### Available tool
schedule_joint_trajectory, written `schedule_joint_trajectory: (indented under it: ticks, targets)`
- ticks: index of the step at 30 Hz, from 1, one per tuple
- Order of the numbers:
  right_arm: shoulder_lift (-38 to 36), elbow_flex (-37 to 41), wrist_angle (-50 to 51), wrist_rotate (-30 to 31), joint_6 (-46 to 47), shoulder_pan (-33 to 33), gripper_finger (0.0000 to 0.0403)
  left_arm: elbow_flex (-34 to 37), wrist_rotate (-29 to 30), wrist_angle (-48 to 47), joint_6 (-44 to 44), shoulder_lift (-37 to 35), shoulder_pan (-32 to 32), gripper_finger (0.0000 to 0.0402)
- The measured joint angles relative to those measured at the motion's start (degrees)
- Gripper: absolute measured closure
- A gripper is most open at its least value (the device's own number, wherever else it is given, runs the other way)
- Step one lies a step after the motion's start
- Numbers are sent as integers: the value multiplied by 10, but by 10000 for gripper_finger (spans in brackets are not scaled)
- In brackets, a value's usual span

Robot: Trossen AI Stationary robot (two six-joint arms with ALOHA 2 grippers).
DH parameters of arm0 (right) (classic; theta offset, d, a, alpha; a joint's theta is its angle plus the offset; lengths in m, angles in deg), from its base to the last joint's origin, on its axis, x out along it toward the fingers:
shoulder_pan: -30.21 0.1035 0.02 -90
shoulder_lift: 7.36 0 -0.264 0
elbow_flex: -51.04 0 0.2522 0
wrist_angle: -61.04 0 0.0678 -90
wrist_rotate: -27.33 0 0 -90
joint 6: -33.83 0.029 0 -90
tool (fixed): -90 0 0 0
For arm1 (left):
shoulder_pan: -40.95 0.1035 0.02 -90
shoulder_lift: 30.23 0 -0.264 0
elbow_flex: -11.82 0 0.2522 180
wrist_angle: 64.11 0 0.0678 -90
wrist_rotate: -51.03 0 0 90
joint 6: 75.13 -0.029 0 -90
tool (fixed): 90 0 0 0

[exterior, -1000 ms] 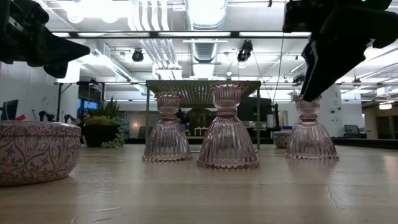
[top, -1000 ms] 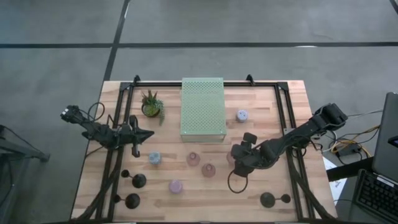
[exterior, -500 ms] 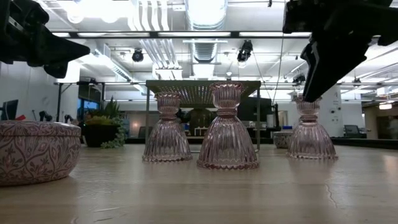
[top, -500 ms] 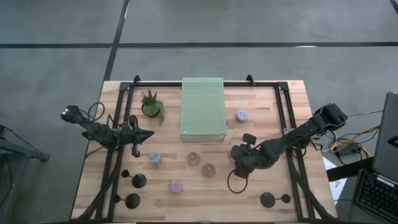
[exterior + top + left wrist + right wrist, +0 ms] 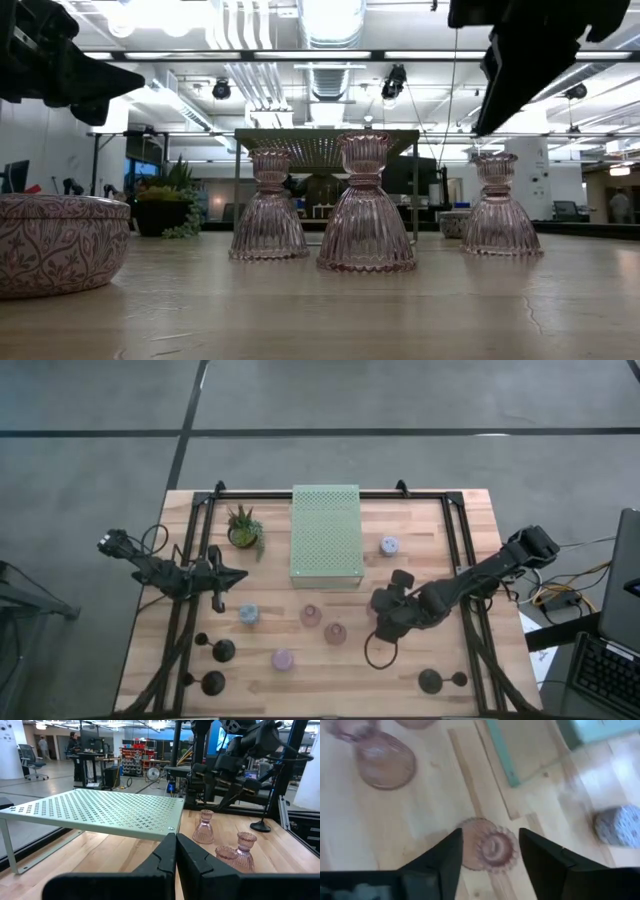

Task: Pick & Place candle stick holders
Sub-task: Put the top right pink glass candle holder on the shelf

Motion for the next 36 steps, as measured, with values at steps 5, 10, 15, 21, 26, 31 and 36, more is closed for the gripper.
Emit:
schedule_joint_trajectory:
  ticks: [5, 10, 15, 21, 26, 31, 36]
  targets:
    - [0, 22, -1, -38, 14, -13, 143, 0, 0, 0, 0, 0, 0, 388]
    - [0, 38, -14, -38, 11, -20, 99, 0, 0, 0, 0, 0, 0, 388]
    - [0, 55, -36, -38, 3, -24, 80, 0, 0, 0, 0, 0, 0, 388]
    - [0, 59, -64, -24, -17, -24, 93, 0, 0, 0, 0, 0, 0, 388]
    - [0, 62, -65, -28, -12, -28, 118, 0, 0, 0, 0, 0, 0, 388]
    - [0, 74, -64, -30, -11, -28, 140, 0, 0, 0, 0, 0, 0, 388]
    - [1, 79, -72, -30, -16, -28, 159, 0, 0, 0, 0, 0, 0, 388]
